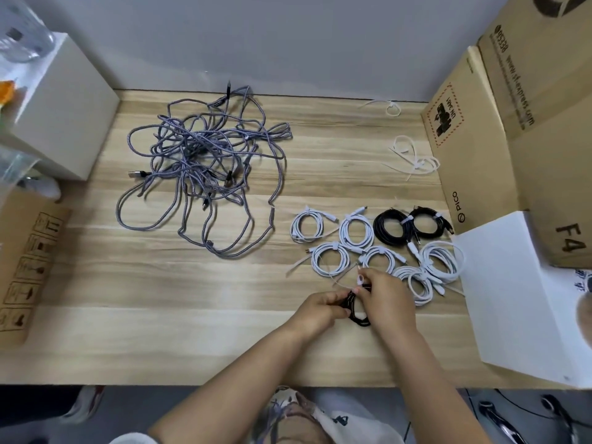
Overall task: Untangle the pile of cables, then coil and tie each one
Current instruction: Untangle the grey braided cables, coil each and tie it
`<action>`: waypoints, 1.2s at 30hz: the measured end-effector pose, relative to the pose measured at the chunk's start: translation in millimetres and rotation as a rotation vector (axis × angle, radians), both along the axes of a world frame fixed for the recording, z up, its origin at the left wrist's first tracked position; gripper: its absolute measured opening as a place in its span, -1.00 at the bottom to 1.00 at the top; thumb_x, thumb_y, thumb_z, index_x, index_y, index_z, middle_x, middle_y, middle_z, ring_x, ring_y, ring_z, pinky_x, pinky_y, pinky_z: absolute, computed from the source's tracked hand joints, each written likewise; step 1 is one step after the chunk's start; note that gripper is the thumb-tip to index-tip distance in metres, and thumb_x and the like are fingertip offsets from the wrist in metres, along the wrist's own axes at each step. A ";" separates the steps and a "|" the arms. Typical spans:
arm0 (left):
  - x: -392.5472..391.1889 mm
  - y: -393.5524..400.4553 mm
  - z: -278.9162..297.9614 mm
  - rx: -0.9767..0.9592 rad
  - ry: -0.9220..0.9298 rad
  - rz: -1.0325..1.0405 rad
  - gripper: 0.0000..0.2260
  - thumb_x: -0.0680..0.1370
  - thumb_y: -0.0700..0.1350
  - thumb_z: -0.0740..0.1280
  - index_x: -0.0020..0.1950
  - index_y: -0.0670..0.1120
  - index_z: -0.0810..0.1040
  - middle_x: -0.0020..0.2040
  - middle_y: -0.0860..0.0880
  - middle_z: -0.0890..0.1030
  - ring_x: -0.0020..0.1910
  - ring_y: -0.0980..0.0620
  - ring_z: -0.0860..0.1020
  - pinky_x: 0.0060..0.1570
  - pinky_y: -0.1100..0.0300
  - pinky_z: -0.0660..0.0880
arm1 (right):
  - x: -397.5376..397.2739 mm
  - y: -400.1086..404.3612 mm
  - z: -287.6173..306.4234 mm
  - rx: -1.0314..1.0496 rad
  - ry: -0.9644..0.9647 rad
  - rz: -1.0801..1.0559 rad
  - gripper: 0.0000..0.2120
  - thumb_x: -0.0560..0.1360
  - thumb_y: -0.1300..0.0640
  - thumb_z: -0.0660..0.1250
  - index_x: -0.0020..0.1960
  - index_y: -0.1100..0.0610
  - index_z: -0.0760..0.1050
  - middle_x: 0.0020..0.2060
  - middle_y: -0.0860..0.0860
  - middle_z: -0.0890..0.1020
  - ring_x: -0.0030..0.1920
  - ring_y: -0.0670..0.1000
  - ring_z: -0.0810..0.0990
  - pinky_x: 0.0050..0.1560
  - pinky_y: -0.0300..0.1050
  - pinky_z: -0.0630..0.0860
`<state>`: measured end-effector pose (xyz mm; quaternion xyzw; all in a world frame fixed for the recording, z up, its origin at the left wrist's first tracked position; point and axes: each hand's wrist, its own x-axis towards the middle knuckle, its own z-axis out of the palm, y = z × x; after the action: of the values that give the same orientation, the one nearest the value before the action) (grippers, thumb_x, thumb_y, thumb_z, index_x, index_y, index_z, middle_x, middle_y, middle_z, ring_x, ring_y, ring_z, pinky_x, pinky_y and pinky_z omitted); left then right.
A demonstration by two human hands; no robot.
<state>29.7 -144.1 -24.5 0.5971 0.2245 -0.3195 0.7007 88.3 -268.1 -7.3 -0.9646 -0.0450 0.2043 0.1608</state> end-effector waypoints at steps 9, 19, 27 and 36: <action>-5.6 -0.8 -3.0 -0.049 0.036 0.078 -0.56 0.53 -0.37 0.25 0.41 -0.20 0.33 0.36 -0.07 0.41 0.32 0.07 0.43 -0.03 0.47 0.38 | -5.5 -3.8 5.6 -0.087 -0.042 0.062 -0.52 0.49 0.12 0.35 0.39 0.04 0.36 0.23 0.05 0.52 0.24 0.11 0.46 0.12 -0.05 0.40; -9.2 52.5 5.8 0.050 -0.100 0.098 -0.75 0.54 -0.41 0.21 0.14 -0.19 0.52 -0.10 -0.02 0.57 -0.28 0.31 0.51 -0.19 0.48 0.39 | -9.5 53.4 19.4 0.061 -0.118 0.134 -0.67 0.46 0.17 0.35 0.22 0.07 0.52 0.08 0.07 0.55 0.15 0.14 0.48 0.12 -0.02 0.38; -25.4 177.0 7.0 0.126 0.066 0.624 -0.83 0.52 -0.37 0.26 -0.16 -0.11 0.47 -0.36 -0.04 0.56 -0.47 0.10 0.48 -0.44 0.33 0.40 | -16.2 170.1 -3.4 0.526 0.179 -0.087 -0.50 0.44 0.29 0.37 0.36 0.19 0.35 -0.06 0.03 0.54 -0.02 0.02 0.53 0.05 -0.19 0.39; -29.0 237.6 7.5 -0.421 0.355 0.610 -0.85 0.54 -0.10 0.24 -0.08 -0.17 0.52 -0.17 -0.16 0.67 -0.27 -0.05 0.67 -0.29 0.16 0.60 | -8.2 229.9 7.4 1.276 0.371 -0.849 -0.89 0.64 0.15 0.11 0.02 0.09 0.41 -0.58 -0.07 0.29 -0.62 -0.14 0.30 -0.52 -0.27 0.30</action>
<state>0.7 93.5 -17.0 0.2824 0.4385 -0.2339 0.8205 80.1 -38.2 0.1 -0.5706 0.2461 0.2179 0.7526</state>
